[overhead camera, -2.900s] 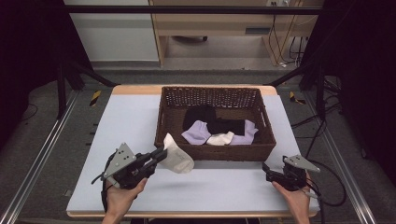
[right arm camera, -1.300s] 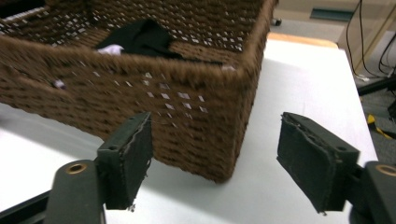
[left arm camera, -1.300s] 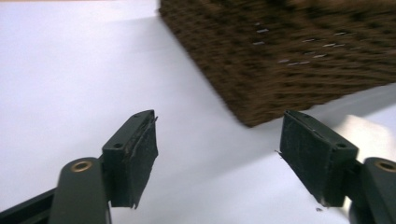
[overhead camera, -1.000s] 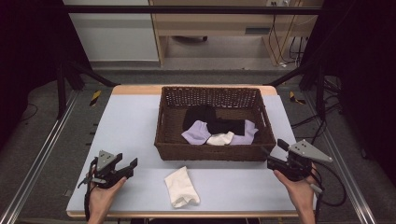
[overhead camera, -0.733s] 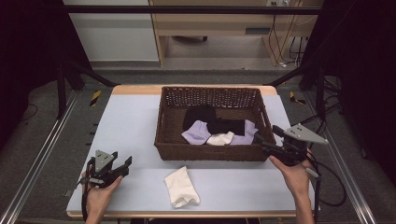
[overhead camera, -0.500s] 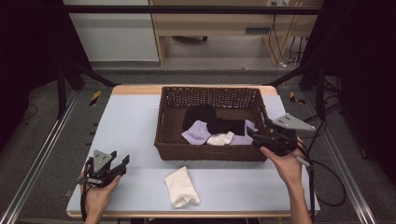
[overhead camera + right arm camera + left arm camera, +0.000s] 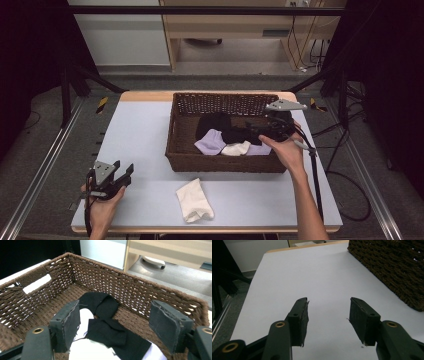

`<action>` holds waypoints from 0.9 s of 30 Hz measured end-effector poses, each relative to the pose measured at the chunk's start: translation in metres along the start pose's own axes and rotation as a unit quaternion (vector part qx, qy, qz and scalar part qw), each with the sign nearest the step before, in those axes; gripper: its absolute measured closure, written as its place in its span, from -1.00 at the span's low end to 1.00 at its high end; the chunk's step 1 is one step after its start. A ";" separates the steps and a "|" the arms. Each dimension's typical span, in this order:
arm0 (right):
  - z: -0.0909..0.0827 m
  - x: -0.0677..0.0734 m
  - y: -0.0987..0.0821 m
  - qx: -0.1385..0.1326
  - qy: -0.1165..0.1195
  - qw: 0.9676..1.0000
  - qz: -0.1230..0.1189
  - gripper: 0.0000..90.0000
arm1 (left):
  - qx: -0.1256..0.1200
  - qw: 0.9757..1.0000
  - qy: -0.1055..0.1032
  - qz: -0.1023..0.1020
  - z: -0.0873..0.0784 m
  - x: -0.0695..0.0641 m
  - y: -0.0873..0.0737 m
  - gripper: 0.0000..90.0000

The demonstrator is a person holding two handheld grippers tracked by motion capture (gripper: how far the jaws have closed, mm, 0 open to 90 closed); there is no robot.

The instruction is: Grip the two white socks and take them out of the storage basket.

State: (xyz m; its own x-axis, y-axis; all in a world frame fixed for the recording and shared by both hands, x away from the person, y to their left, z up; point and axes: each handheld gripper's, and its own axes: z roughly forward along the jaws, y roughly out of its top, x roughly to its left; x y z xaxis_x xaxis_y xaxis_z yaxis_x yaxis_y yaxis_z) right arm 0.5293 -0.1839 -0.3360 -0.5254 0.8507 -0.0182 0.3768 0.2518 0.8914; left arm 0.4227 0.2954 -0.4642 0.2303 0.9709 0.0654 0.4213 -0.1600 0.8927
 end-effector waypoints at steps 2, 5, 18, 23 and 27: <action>0.010 -0.002 0.004 0.007 0.004 1.000 -0.003 -0.48 | 0.005 1.000 0.000 0.000 0.002 -0.001 0.000 0.05; 0.023 -0.004 0.005 0.018 0.009 1.000 -0.002 -0.51 | 0.012 1.000 0.001 -0.001 0.004 -0.002 -0.001 0.03; 0.062 -0.013 -0.013 0.088 -0.003 0.996 -0.010 -0.42 | 0.026 1.000 0.003 -0.009 0.005 0.001 -0.003 -0.01; 0.064 -0.014 -0.018 0.092 0.009 0.996 0.001 -0.30 | 0.028 1.000 0.001 -0.007 0.006 0.000 -0.003 -0.01; 0.066 -0.015 -0.018 0.096 0.012 0.995 0.000 -0.28 | 0.029 1.000 0.000 -0.006 0.007 0.000 -0.003 -0.01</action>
State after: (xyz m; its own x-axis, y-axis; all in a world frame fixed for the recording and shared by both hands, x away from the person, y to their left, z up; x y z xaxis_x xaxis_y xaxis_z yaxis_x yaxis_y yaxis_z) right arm 0.5808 -0.1702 -0.3815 -0.5431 0.8397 -0.0058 0.5139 0.3379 0.7885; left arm 0.4272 0.2943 -0.4701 0.2243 0.9730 0.0544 0.4744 -0.1578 0.8661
